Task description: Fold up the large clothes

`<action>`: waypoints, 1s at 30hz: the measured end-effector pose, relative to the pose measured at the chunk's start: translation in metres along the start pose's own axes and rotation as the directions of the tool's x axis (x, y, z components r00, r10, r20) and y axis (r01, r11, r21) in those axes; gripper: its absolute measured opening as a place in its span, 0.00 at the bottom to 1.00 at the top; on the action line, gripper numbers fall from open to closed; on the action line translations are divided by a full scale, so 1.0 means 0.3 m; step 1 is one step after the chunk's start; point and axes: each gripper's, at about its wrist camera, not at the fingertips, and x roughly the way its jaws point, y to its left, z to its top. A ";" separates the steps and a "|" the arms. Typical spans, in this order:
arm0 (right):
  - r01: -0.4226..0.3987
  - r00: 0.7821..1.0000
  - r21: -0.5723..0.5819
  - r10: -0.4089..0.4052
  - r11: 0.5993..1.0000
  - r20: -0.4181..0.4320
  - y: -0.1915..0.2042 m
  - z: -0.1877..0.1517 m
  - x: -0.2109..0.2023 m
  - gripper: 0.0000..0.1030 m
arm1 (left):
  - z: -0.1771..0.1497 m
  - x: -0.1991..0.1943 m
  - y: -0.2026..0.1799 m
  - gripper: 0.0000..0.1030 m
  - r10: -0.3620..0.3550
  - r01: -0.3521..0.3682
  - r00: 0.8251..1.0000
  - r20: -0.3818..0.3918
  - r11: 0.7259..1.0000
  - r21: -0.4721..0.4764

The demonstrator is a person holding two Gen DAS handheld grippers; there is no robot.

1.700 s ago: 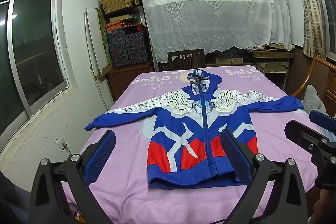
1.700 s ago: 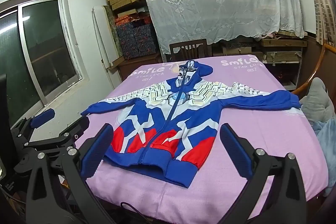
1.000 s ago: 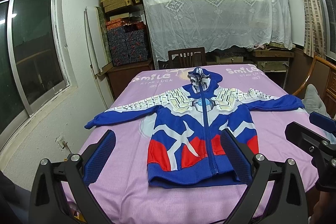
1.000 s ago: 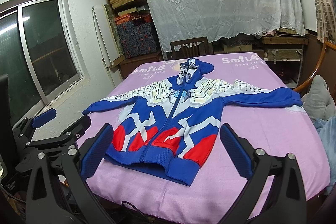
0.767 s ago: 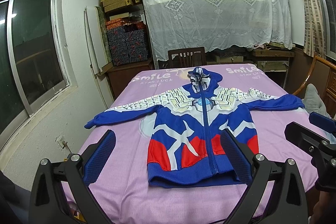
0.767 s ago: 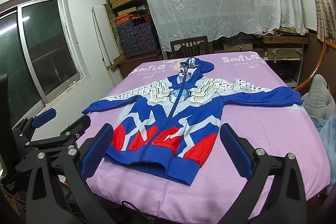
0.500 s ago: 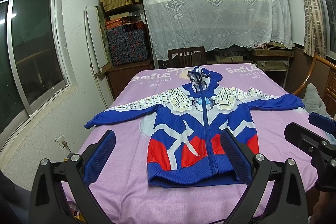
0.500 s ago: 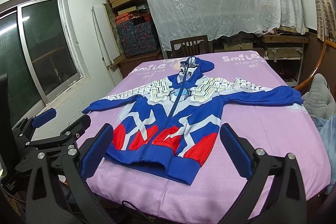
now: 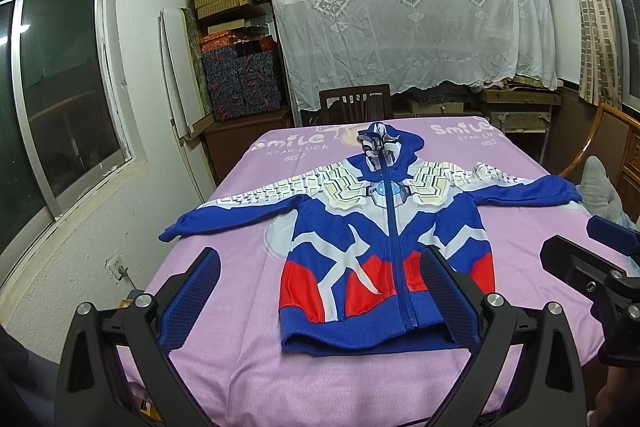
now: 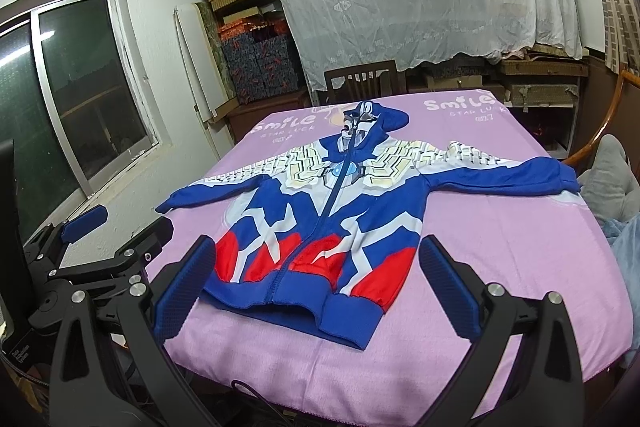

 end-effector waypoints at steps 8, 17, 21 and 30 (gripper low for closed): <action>-0.014 0.999 0.024 0.015 1.000 -0.030 -0.064 -0.007 0.037 0.96 | -0.001 0.069 0.074 0.97 0.003 -0.006 0.998 -0.059 0.999 -0.049; -0.034 0.985 0.176 0.063 0.984 -0.162 -0.274 -0.094 0.243 0.96 | -0.070 0.337 0.298 0.97 -0.034 -0.028 0.961 -0.276 0.976 -0.216; -0.054 0.965 0.248 0.115 0.967 -0.237 -0.321 -0.137 0.355 0.96 | -0.124 0.454 0.301 0.97 -0.127 0.034 0.924 -0.361 0.967 -0.254; -0.087 0.943 0.304 0.177 0.949 -0.283 -0.300 -0.174 0.464 0.85 | -0.184 0.560 0.196 0.78 -0.221 0.135 0.875 -0.430 0.966 -0.222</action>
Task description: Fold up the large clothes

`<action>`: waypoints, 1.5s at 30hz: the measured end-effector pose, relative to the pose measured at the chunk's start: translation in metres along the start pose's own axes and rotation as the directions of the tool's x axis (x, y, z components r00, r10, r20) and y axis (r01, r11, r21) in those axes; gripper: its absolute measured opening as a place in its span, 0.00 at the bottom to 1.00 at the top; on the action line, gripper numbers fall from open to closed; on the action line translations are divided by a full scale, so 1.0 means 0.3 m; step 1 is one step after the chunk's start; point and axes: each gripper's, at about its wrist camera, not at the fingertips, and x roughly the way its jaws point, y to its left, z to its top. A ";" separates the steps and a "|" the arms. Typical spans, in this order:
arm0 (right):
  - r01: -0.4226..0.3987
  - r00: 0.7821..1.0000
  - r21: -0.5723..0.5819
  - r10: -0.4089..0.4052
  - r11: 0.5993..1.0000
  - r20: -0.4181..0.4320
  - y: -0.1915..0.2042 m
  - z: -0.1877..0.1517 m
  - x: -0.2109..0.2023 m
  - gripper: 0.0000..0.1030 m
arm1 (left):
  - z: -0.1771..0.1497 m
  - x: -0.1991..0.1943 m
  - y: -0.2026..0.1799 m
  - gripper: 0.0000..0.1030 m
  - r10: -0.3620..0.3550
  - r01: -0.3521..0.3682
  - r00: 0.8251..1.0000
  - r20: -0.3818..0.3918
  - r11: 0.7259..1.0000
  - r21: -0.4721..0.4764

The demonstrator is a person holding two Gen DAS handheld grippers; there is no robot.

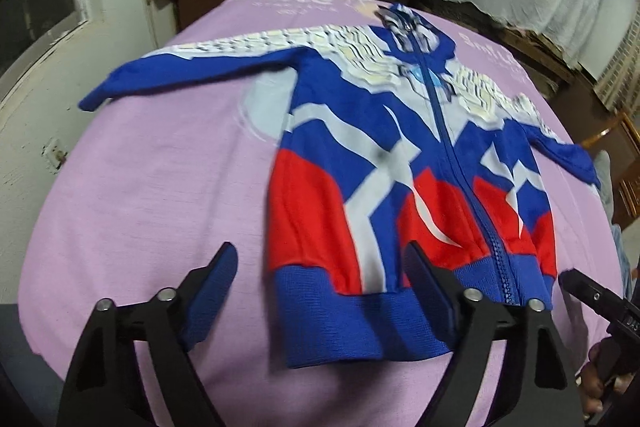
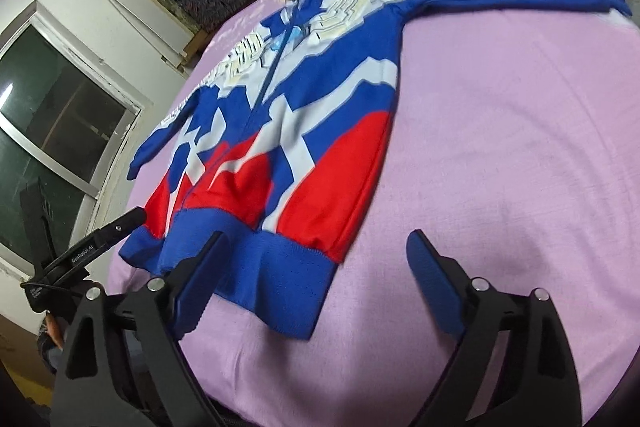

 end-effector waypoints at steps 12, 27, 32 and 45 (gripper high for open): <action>0.003 0.998 0.004 -0.003 1.000 0.058 -0.035 0.016 -0.022 0.13 | -0.004 0.045 0.014 0.20 0.017 -0.018 0.999 -0.038 1.000 -0.018; 0.099 0.995 0.030 -0.099 0.995 -0.012 -0.152 0.009 -0.114 0.16 | -0.072 0.015 -0.058 0.16 -0.095 0.100 0.992 -0.089 0.993 0.059; 0.091 0.992 0.082 -0.098 0.992 0.084 -0.205 0.085 -0.213 0.30 | -0.045 -0.040 -0.039 0.25 -0.093 0.096 0.994 -0.051 0.993 0.072; -0.049 0.998 0.006 0.049 0.999 -0.046 -0.096 0.351 0.061 0.30 | 0.240 0.076 -0.223 0.31 -0.059 0.056 0.998 0.011 0.978 0.200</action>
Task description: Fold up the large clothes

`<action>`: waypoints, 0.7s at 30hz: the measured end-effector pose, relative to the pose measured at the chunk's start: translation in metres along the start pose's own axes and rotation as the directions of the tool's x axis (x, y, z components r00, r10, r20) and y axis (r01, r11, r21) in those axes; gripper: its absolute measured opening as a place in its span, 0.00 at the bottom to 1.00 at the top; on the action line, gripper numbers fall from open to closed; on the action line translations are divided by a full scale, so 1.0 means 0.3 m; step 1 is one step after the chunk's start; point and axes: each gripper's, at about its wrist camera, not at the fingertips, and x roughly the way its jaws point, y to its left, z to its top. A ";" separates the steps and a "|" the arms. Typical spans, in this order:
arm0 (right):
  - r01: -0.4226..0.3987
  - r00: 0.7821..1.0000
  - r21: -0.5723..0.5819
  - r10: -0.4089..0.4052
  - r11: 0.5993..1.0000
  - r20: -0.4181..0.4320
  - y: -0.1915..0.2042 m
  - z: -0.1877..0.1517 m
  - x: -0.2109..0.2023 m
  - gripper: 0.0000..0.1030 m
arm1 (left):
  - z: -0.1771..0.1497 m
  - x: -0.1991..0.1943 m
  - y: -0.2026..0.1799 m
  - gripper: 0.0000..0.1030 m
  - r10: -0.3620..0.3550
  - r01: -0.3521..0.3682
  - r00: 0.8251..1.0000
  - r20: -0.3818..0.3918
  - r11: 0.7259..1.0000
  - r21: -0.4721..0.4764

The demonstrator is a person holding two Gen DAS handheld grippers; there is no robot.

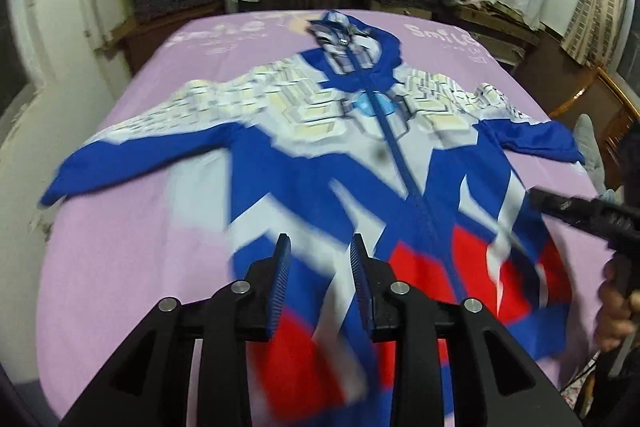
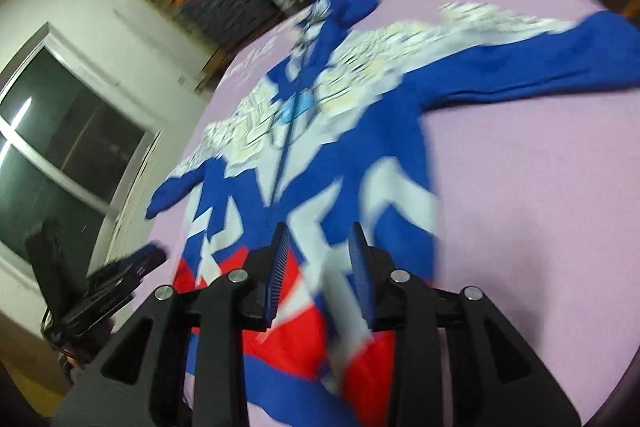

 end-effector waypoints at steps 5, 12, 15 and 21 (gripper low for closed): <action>0.075 0.996 0.047 -0.073 0.996 -0.050 -0.109 0.051 0.114 0.23 | 0.090 0.212 -0.022 0.36 0.054 -0.052 0.995 -0.088 0.998 0.021; 0.194 0.950 0.271 -0.250 0.943 0.189 -0.366 0.165 -0.173 0.52 | 0.170 0.287 0.036 0.55 0.073 -0.077 0.993 -0.094 0.996 -0.040; 0.243 0.913 0.400 -0.348 0.884 0.214 -0.506 0.183 -0.268 0.51 | 0.190 0.297 0.051 0.58 0.076 -0.082 0.995 -0.071 0.994 -0.077; 0.247 0.880 0.523 -0.415 0.816 0.232 -0.643 0.191 -0.312 0.50 | 0.168 0.351 0.018 0.62 0.153 -0.155 0.986 -0.071 0.988 -0.020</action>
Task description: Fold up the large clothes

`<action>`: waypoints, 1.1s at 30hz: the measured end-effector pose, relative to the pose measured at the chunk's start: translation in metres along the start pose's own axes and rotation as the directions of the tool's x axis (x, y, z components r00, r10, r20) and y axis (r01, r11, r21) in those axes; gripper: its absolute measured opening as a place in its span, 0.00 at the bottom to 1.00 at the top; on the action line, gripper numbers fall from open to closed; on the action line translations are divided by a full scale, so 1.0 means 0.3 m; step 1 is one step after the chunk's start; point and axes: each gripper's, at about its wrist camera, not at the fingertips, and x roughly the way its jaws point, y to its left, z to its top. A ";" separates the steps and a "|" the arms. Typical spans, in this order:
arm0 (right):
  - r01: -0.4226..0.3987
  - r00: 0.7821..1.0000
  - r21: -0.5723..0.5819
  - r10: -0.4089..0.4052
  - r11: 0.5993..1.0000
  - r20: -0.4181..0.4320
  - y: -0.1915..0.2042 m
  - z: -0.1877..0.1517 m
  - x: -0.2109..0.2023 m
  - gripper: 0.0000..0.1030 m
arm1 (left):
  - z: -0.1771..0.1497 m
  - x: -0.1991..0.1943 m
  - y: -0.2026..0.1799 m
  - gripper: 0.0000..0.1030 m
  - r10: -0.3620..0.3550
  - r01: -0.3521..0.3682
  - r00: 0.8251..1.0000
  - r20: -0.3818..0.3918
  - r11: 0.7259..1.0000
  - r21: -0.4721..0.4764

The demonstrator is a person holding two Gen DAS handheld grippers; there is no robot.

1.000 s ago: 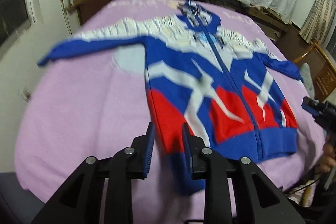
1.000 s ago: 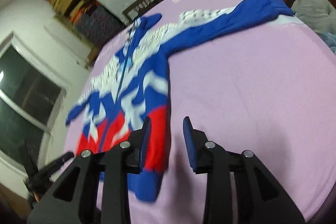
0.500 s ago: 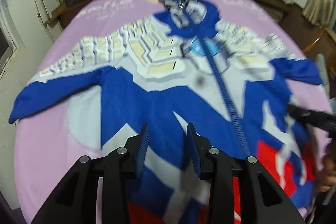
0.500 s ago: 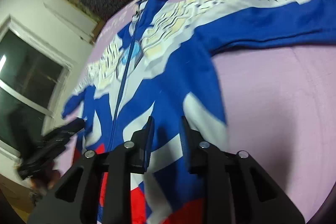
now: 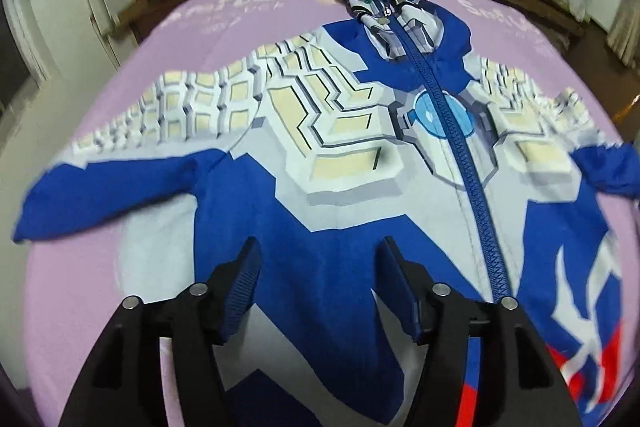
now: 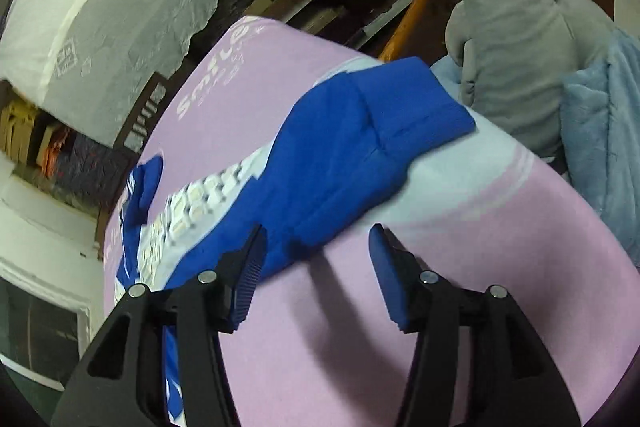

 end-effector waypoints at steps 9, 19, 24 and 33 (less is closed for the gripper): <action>0.027 0.975 -0.055 -0.014 0.998 0.221 0.058 0.140 -0.011 0.04 | -0.009 0.003 0.003 0.70 0.028 -0.028 0.999 0.028 1.000 0.012; 0.083 0.990 0.001 -0.083 0.997 0.118 -0.036 0.141 0.047 0.07 | -0.002 -0.005 0.080 0.74 0.022 -0.021 0.999 0.026 0.999 -0.036; 0.101 0.987 0.026 -0.103 0.995 0.127 -0.047 0.115 -0.021 0.27 | 0.023 -0.054 0.274 0.74 0.081 -0.070 0.995 0.062 0.986 -0.153; 0.027 0.991 -0.196 -0.001 0.980 0.131 0.202 0.012 -0.042 0.28 | 0.083 0.012 0.662 0.73 0.263 -0.255 0.965 -0.025 0.903 -0.345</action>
